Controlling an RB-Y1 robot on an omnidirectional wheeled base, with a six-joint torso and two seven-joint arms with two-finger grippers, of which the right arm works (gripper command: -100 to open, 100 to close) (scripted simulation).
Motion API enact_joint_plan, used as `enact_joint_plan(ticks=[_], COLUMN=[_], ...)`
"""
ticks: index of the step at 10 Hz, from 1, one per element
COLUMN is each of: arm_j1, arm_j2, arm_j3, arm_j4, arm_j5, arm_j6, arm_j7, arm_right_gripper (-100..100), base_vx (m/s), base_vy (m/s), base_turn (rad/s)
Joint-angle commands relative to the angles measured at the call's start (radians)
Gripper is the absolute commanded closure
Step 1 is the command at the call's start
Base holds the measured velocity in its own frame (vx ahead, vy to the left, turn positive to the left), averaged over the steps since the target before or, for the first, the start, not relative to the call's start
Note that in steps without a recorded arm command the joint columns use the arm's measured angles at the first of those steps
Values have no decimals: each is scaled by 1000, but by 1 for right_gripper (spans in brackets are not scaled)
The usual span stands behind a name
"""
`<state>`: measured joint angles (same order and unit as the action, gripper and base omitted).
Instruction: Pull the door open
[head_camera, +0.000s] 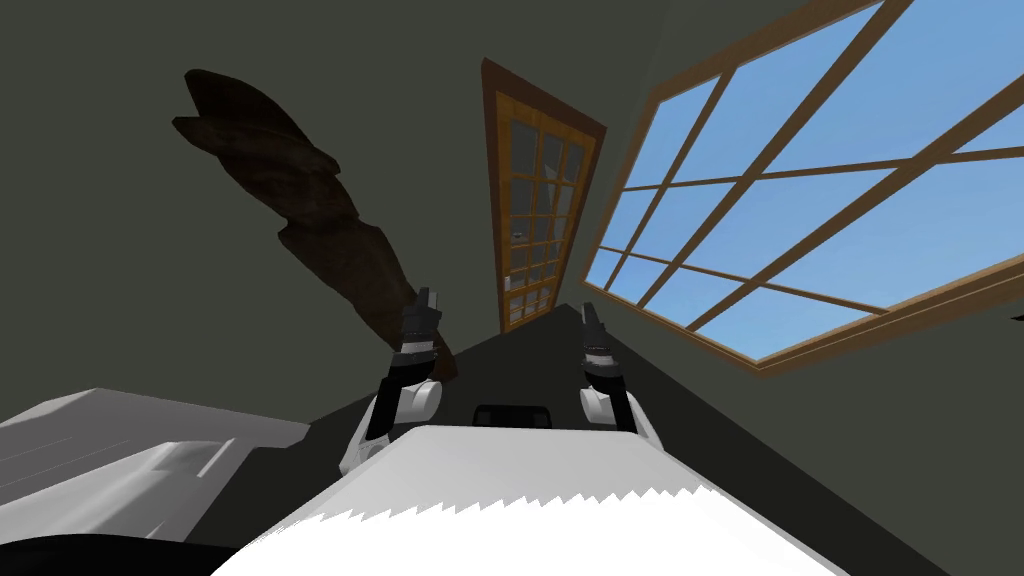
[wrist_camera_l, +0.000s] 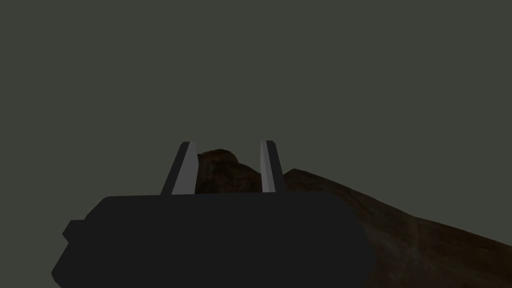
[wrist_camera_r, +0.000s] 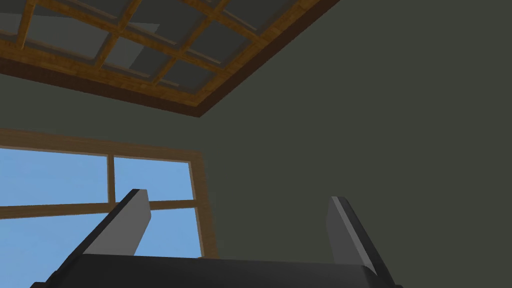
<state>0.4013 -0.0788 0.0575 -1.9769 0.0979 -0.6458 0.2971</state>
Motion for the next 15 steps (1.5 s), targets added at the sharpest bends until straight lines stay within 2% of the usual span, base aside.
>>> enact_joint_plan(ticks=[1, 15], arm_j1=[-12, -121], arm_j2=[-2, -28], arm_j3=[4, 26], arm_j4=[33, 359], arm_j5=[14, 127], arm_j6=[-7, -89], arm_j7=[26, 242], arm_right_gripper=[-100, -100], base_vx=[111, 98], base_vy=[5, 15], base_turn=[-4, -5])
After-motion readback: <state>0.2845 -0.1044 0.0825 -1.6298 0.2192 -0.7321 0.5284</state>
